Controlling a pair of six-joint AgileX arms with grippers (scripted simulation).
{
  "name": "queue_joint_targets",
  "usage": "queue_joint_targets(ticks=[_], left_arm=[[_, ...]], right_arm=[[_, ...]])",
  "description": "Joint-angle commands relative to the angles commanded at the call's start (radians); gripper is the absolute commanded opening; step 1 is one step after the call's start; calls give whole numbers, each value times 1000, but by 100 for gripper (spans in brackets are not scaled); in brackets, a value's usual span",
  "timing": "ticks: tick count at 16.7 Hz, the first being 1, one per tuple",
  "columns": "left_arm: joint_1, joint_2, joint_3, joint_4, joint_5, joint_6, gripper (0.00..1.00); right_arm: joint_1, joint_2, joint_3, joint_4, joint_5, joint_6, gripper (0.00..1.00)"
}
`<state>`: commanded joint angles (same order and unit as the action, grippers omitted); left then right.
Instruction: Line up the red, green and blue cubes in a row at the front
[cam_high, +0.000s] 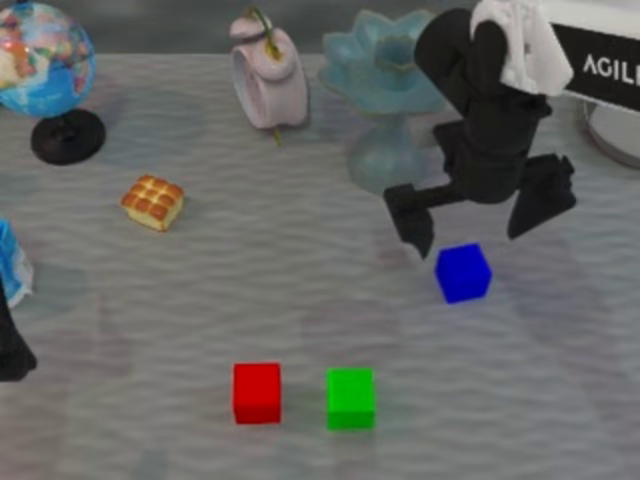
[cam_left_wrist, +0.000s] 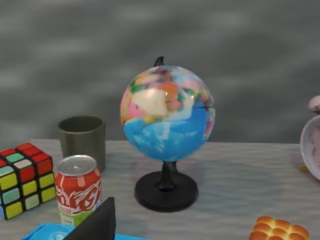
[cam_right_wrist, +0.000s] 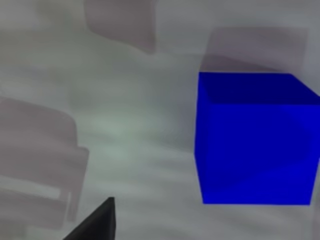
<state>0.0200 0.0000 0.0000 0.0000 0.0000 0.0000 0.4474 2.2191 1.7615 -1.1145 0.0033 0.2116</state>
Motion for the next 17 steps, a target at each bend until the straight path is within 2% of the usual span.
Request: queue_joint_targets(ticks=[7, 12, 17], left_arm=[[0, 0, 0, 0, 0, 0, 100], [0, 0, 0, 0, 0, 0, 100], [0, 0, 0, 0, 0, 0, 100]], right_arm=[[-1, 104, -134, 244, 1, 3, 100], [-1, 119, -153, 273, 1, 3, 100], [-1, 119, -153, 273, 1, 3, 62]])
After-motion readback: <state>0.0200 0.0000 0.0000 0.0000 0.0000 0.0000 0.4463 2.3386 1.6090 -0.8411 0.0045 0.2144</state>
